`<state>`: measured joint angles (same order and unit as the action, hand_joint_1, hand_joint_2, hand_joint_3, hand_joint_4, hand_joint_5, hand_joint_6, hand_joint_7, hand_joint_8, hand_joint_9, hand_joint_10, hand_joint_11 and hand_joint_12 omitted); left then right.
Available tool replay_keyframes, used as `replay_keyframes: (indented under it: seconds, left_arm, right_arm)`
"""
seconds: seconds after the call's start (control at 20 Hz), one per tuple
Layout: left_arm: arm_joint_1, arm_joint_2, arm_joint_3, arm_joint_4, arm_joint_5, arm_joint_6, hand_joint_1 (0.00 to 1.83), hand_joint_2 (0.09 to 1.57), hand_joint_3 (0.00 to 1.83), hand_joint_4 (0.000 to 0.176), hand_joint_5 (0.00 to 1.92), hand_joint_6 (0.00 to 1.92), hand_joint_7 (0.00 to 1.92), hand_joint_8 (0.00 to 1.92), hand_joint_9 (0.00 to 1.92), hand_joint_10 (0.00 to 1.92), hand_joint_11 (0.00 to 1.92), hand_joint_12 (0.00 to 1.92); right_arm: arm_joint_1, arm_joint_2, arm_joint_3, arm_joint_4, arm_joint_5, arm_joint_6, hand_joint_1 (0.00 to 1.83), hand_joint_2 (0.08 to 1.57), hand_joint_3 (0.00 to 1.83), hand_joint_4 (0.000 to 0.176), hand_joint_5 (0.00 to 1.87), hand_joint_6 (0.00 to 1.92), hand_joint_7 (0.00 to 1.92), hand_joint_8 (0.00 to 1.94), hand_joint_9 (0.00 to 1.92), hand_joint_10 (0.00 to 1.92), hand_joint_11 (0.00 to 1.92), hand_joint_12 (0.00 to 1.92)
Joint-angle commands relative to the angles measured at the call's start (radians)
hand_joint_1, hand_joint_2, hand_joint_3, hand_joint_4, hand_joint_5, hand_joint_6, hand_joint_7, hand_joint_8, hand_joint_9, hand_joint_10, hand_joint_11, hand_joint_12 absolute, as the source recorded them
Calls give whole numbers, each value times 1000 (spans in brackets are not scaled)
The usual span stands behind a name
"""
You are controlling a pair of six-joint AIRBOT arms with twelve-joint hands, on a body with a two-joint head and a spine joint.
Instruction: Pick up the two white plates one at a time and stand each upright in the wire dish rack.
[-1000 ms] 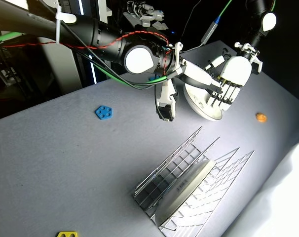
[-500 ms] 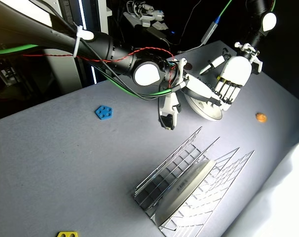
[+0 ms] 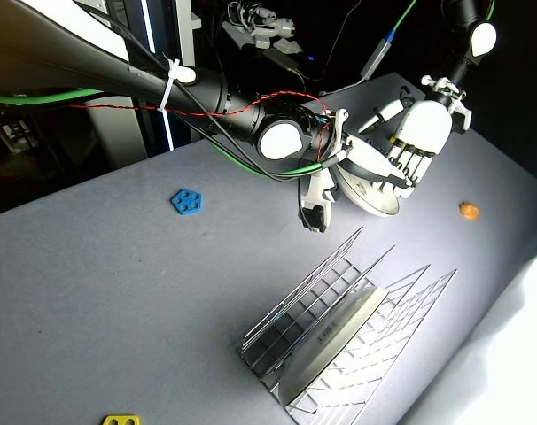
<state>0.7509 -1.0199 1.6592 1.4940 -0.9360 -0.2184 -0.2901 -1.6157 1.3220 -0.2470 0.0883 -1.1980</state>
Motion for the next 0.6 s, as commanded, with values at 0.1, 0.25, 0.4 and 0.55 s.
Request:
replay_keyframes:
  seconds: [0.1,0.25,0.4,0.55]
  left_arm:
    - [13,-14,-2,64,-9,1,0,1062,1,0,206,3,195,2,151,2,0,391]
    - [14,-13,-2,64,-8,1,0,1064,1,0,210,4,196,4,155,5,0,378]
    - [15,-11,-3,64,-6,1,0,1056,0,0,215,4,196,2,151,1,0,384]
    - [16,-10,-4,64,-5,1,0,1056,0,0,203,0,193,0,157,3,0,383]
  right_arm:
    - [14,3,1,3,111,-4,1092,1186,5,0,425,26,455,16,416,64,0,1102]
    - [14,4,1,3,111,-4,1088,1191,0,0,661,64,716,45,678,131,195,1320]
    - [14,5,0,3,111,-4,1166,1208,0,12,790,1272,825,1136,978,212,585,1213]
    - [15,14,-9,5,111,-4,1367,1125,0,0,910,1070,962,978,902,1183,720,1194]
